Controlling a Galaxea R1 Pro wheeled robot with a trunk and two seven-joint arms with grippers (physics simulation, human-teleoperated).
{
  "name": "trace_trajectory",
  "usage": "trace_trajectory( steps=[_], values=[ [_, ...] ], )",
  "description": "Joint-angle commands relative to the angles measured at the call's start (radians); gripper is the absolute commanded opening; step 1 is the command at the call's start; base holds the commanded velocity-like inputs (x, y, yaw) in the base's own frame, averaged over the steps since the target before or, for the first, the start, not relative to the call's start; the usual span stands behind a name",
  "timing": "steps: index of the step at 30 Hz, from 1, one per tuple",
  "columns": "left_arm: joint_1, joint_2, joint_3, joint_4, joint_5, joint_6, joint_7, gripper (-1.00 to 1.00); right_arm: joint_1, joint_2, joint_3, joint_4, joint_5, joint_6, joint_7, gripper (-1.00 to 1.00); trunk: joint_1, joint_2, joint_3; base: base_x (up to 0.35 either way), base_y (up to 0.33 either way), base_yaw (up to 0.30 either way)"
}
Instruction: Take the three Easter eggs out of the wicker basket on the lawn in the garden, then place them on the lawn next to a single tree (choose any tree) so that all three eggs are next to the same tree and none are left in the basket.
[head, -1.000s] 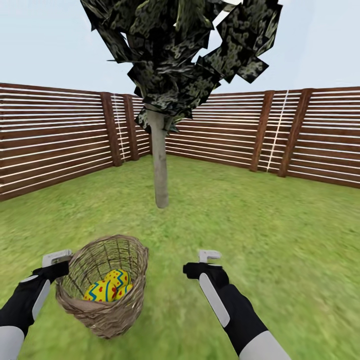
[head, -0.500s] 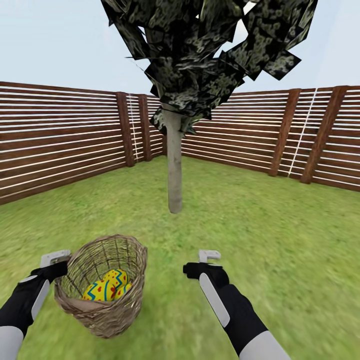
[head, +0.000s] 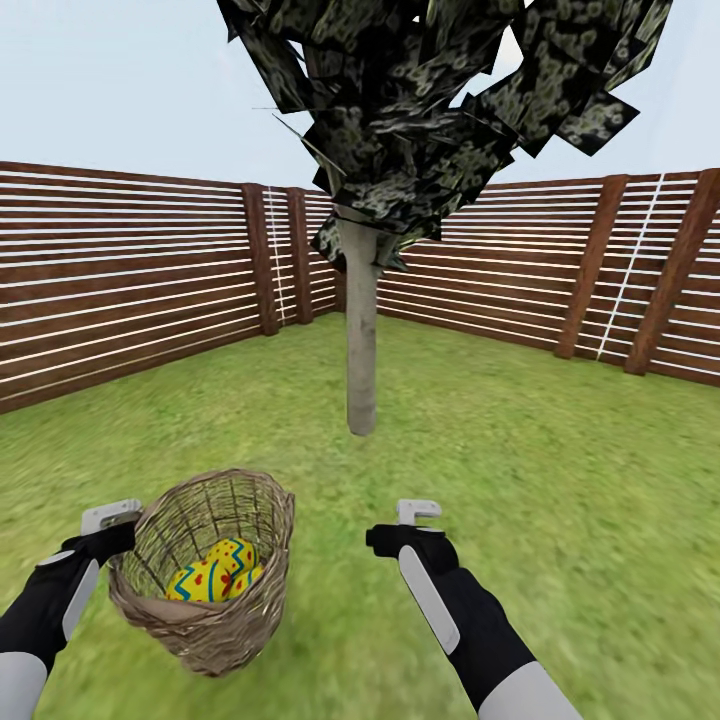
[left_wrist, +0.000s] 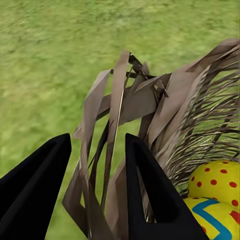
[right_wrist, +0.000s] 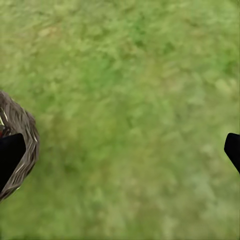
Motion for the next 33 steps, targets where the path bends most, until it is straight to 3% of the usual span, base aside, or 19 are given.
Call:
trace_trajectory(
  steps=[1,14,18,33],
  values=[
    [-0.001,0.000,0.002,-0.002,0.006,0.006,0.000,-1.00,-0.001,0.000,0.002,-0.001,-0.010,0.002,-0.010,1.00,0.000,-0.001,-0.001,0.002,0.000,0.001],
    [-0.001,0.000,0.002,-0.003,0.006,0.006,0.000,-1.00,-0.001,0.000,0.002,0.002,-0.012,-0.019,-0.010,1.00,-0.042,0.076,0.033,0.000,0.000,0.000],
    [-0.001,0.001,0.002,-0.002,0.006,0.006,0.000,-1.00,-0.001,0.000,0.003,0.002,-0.012,-0.021,-0.010,1.00,-0.042,0.076,0.033,0.002,0.000,0.000],
    [-0.001,0.003,0.017,-0.003,0.006,0.008,0.000,-1.00,-0.001,0.000,0.003,0.002,-0.012,-0.021,-0.010,1.00,-0.042,0.076,0.033,0.315,0.065,0.000]
  ],
)
